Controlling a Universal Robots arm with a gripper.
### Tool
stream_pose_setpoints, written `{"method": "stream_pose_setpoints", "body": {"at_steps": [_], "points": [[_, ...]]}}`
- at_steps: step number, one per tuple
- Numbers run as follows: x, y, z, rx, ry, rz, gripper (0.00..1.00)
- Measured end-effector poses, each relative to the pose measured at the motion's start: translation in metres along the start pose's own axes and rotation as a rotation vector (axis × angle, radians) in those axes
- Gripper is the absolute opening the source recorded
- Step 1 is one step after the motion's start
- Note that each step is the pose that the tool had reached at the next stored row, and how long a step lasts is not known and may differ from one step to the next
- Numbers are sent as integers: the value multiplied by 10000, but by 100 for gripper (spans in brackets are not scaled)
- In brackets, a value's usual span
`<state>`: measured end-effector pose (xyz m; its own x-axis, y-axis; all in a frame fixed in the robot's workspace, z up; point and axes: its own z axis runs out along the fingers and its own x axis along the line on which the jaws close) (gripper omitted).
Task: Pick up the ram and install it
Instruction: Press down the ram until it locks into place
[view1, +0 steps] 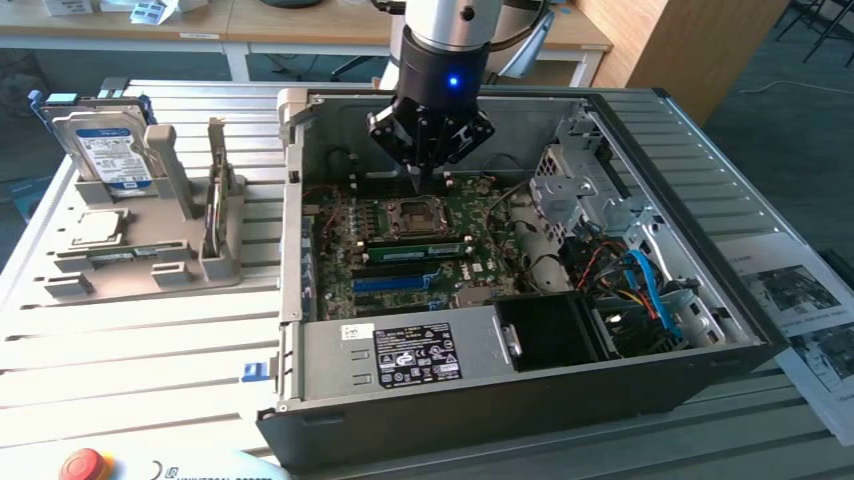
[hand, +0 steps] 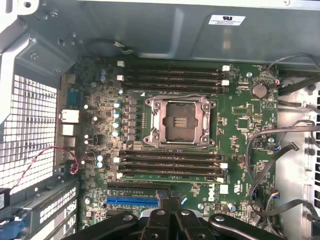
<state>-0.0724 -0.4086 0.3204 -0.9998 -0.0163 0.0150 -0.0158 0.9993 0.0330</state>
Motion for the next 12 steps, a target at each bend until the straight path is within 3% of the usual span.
{"method": "stream_pose_setpoints", "body": {"at_steps": [3, 12], "points": [[0, 0, 0, -3, 82, 2, 10], [-14, 0, 1, -5, 83, -1, 10]]}}
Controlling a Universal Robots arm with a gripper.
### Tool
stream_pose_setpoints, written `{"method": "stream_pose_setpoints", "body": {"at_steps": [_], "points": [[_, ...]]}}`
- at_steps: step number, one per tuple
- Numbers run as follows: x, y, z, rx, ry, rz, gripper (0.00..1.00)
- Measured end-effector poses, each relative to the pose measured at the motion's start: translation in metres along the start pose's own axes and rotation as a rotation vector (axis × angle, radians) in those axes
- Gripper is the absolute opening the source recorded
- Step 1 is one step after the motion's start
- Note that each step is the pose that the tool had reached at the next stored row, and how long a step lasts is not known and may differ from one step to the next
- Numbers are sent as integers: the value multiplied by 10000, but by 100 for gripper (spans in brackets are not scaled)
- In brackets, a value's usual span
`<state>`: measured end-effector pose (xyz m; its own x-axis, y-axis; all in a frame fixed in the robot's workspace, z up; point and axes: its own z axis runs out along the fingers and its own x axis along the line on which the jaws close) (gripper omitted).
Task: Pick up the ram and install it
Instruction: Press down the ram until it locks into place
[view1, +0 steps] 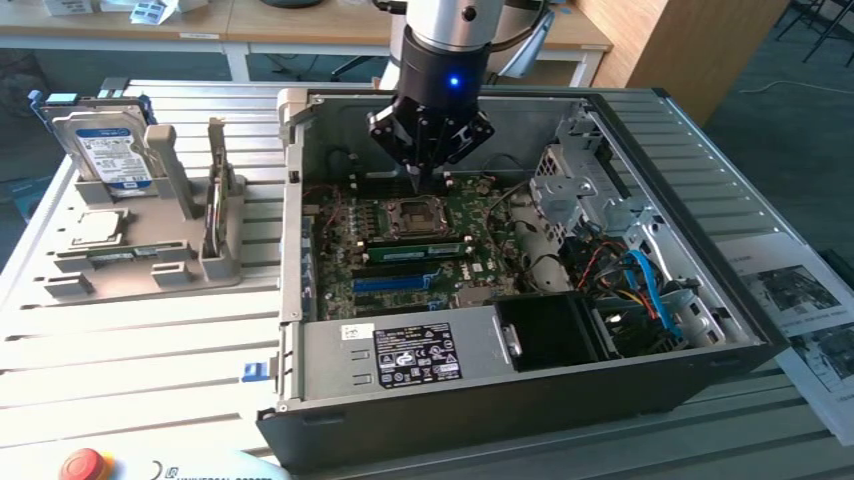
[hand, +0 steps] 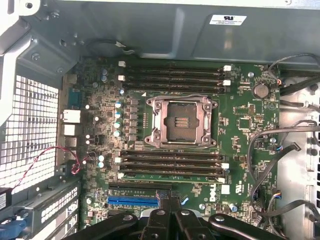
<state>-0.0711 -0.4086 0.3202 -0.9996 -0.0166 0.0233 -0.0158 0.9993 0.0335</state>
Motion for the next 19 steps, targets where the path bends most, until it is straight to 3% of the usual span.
{"method": "stream_pose_setpoints", "body": {"at_steps": [19], "points": [[-90, -1, -3, 2, 14, 2, 10]]}}
